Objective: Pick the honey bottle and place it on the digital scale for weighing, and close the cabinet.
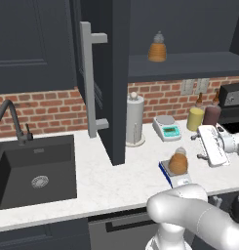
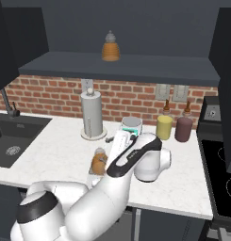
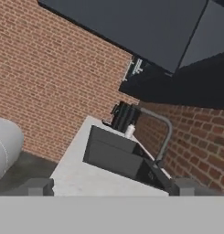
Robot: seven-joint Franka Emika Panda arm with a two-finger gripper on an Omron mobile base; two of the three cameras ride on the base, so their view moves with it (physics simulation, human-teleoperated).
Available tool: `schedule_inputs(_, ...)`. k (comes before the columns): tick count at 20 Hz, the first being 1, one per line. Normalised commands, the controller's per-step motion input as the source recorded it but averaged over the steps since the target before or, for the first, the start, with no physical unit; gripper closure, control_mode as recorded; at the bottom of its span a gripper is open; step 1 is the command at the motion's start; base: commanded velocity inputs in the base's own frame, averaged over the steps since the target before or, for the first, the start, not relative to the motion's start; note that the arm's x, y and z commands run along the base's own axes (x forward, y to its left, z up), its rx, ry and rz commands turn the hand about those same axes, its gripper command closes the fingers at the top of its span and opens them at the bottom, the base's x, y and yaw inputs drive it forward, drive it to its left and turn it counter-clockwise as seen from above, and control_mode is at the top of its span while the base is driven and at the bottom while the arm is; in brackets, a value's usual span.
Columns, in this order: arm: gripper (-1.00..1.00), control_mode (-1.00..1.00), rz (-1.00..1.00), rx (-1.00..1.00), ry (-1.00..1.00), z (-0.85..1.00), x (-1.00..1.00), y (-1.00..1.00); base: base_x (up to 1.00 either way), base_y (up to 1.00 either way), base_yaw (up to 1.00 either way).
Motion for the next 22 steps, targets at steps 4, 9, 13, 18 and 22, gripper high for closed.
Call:
schedule_inputs(4, -1.0, -1.0, -0.08, 0.24, -0.29, 0.06, -0.38, -0.04, 0.0, 0.0, 0.0)
schedule_inputs(9, -1.0, -1.0, -0.21, 0.3, -0.16, 0.17, -0.07, -0.04, 0.0, 0.0, 0.0)
schedule_inputs(13, -1.0, -1.0, -0.16, 0.3, -0.15, 0.34, 0.0, -0.29, 0.0, 0.0, 0.0)
schedule_inputs(18, -1.0, -1.0, -0.13, 0.17, -0.18, 0.33, 0.0, -0.46, 0.0, 0.0, 0.0)
schedule_inputs(22, -1.0, -1.0, -0.14, 0.09, -0.17, 0.29, -0.03, -0.4, 0.0, 0.0, 0.0)
